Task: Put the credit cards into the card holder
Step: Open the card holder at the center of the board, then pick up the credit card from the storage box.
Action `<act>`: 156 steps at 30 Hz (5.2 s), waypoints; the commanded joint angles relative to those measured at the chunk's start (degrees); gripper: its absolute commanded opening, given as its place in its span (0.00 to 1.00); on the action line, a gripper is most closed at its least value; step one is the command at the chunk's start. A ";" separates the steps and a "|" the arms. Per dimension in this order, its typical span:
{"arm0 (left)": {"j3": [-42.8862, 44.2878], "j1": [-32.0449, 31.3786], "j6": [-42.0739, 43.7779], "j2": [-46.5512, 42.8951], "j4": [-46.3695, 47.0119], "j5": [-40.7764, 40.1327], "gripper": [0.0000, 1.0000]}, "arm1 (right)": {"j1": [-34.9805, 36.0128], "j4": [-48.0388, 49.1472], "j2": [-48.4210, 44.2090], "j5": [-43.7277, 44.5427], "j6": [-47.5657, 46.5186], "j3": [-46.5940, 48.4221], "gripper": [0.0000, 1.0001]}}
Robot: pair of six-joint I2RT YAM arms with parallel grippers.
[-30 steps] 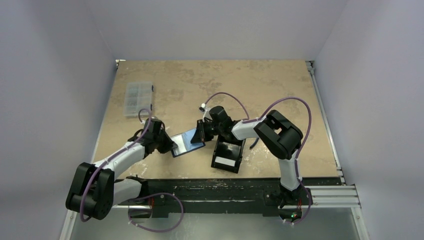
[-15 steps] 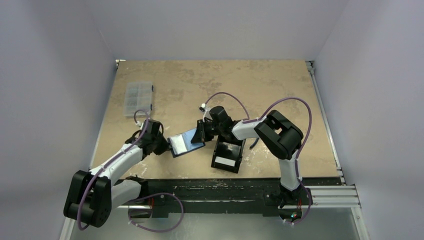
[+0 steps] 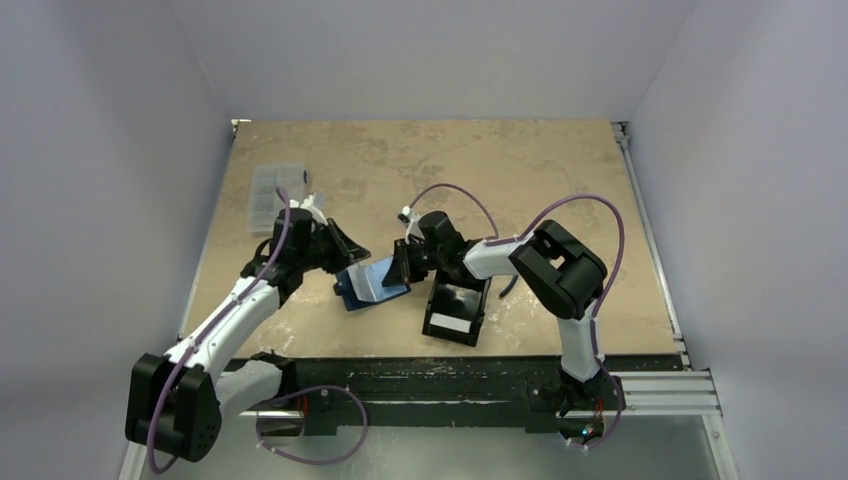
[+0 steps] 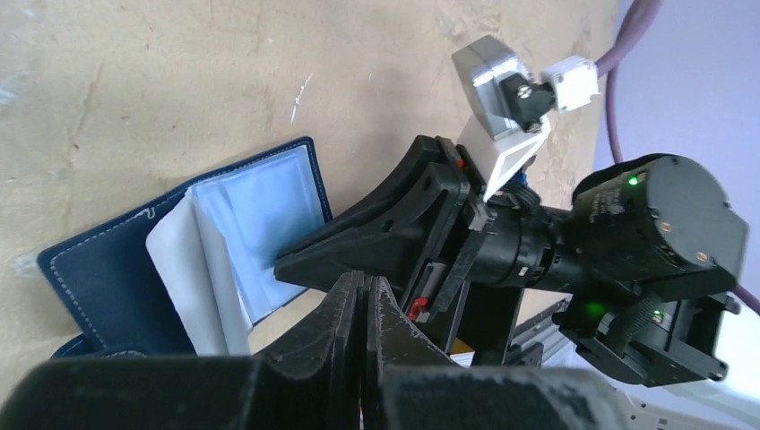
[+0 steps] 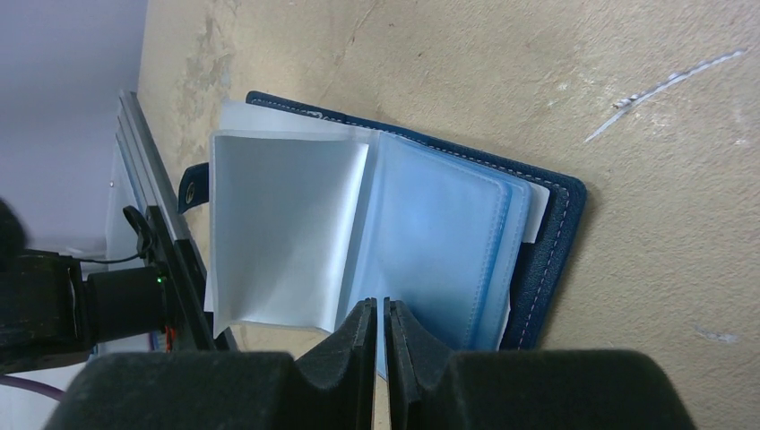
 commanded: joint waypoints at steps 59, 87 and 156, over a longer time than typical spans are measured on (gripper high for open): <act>-12.44 -4.22 0.84 5.98 -3.98 -15.00 0.00 | 4.48 -23.51 -6.11 12.47 -13.79 9.56 0.41; -8.80 -4.22 3.84 6.56 -4.44 -11.80 0.00 | 5.64 -43.52 -39.56 6.37 -26.53 -8.22 0.99; -9.06 -4.22 4.82 8.30 -3.02 -11.27 0.00 | 6.16 -45.16 -36.76 8.05 -19.00 -10.70 0.53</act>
